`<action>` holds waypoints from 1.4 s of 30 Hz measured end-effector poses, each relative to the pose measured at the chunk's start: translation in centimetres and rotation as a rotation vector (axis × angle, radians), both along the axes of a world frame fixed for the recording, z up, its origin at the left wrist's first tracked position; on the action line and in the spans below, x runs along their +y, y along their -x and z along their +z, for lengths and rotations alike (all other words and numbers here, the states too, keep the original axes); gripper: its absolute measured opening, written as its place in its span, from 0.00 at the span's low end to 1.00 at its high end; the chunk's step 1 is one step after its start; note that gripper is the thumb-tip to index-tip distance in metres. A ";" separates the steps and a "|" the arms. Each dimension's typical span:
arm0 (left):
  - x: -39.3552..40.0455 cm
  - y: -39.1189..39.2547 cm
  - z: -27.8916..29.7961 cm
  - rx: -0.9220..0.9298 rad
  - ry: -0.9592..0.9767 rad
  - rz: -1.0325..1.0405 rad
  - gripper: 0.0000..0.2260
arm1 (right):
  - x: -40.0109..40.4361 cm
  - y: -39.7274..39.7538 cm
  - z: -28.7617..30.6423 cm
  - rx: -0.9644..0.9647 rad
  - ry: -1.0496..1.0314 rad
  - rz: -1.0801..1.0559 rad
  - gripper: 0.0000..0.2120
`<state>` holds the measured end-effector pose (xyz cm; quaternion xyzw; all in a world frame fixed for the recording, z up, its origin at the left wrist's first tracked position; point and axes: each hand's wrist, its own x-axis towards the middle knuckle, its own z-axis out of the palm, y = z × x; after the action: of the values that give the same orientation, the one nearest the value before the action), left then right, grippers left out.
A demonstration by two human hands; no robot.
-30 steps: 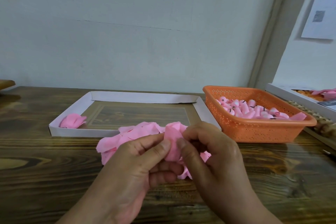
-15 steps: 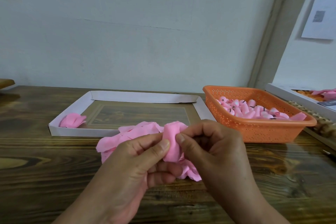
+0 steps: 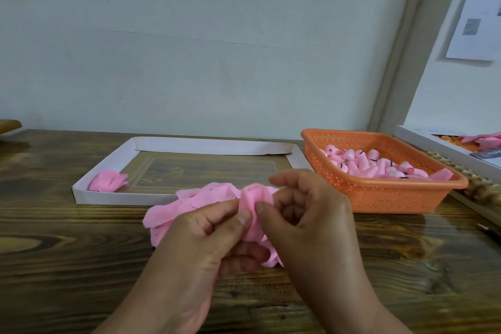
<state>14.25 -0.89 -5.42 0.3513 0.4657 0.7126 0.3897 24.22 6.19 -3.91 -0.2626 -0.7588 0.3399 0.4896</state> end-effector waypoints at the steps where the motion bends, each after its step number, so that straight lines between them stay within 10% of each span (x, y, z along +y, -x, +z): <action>1: 0.0 0.0 0.0 0.013 -0.008 0.006 0.09 | 0.0 0.0 0.1 0.016 0.046 0.020 0.10; 20: 0.3 -0.3 0.2 0.096 -0.086 0.012 0.10 | -0.1 0.1 0.7 0.043 0.124 0.092 0.10; 34: 0.3 -0.1 -0.1 0.152 -0.046 0.027 0.08 | 1.9 -0.5 3.5 -0.349 0.177 0.260 0.18; 42: 0.8 0.1 -0.6 0.221 -0.004 0.043 0.14 | 2.6 0.0 3.5 -0.396 0.119 0.257 0.05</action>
<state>14.12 -0.07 -5.97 0.4183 0.5119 0.6787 0.3198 24.26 8.79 -0.40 -0.2537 -0.8458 0.3855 0.2678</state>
